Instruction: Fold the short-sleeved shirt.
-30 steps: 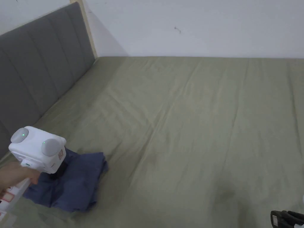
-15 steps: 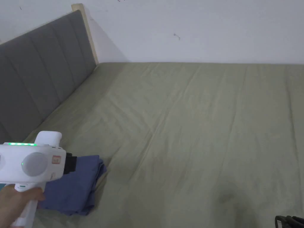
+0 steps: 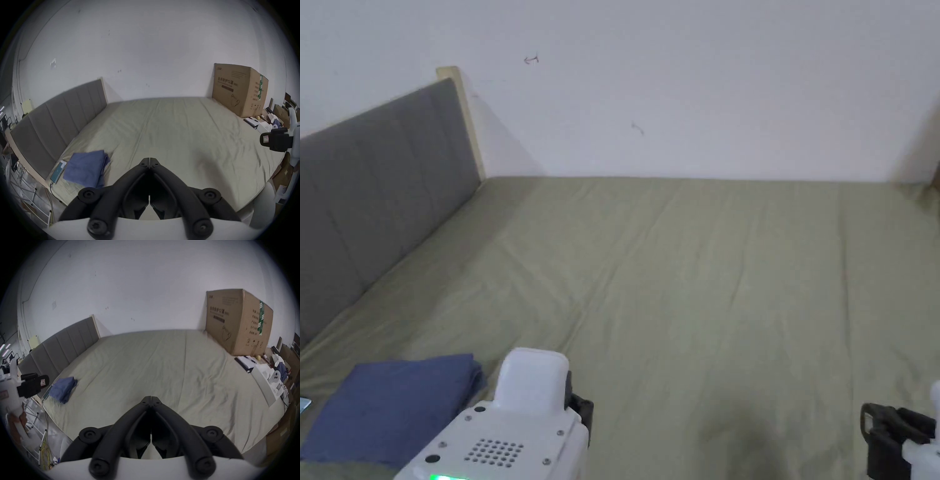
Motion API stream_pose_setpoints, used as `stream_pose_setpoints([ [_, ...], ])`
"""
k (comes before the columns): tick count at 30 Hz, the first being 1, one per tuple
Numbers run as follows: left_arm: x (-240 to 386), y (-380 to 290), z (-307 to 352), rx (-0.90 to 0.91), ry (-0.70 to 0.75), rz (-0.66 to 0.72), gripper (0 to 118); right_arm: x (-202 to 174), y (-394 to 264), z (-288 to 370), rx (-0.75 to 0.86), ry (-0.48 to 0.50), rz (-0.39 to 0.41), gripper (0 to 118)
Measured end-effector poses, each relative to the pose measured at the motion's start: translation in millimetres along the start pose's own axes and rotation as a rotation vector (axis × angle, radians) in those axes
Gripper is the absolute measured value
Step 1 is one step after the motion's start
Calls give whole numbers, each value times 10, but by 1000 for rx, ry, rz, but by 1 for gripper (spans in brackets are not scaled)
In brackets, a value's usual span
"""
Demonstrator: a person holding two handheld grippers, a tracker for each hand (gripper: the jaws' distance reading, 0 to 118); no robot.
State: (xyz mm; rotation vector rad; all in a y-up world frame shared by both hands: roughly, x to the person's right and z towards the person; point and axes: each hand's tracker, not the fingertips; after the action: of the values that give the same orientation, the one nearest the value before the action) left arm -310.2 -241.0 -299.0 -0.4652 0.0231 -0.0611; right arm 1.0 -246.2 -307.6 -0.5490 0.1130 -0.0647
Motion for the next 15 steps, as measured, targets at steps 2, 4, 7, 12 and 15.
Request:
stream_pose_setpoints([
  [2, 149, 93, 100, 16, -8, 13, 0, 4, 60, 118, 43, -12, 21, 0],
  [4, 216, 180, 193, 72, 2, 25, 0, 17, 118, 233, 93, -34, 36, 0],
  [7, 325, 358, 354, 145, 29, 5, 18, 44, 200, 379, 158, -62, 41, 0],
  [12, 431, 593, 534, 213, 10, -8, 118, 117, 355, 571, 241, -70, 10, 66],
  [15, 481, 696, 648, 258, 17, 21, 118, 135, 428, 617, 270, -73, 14, 107],
])
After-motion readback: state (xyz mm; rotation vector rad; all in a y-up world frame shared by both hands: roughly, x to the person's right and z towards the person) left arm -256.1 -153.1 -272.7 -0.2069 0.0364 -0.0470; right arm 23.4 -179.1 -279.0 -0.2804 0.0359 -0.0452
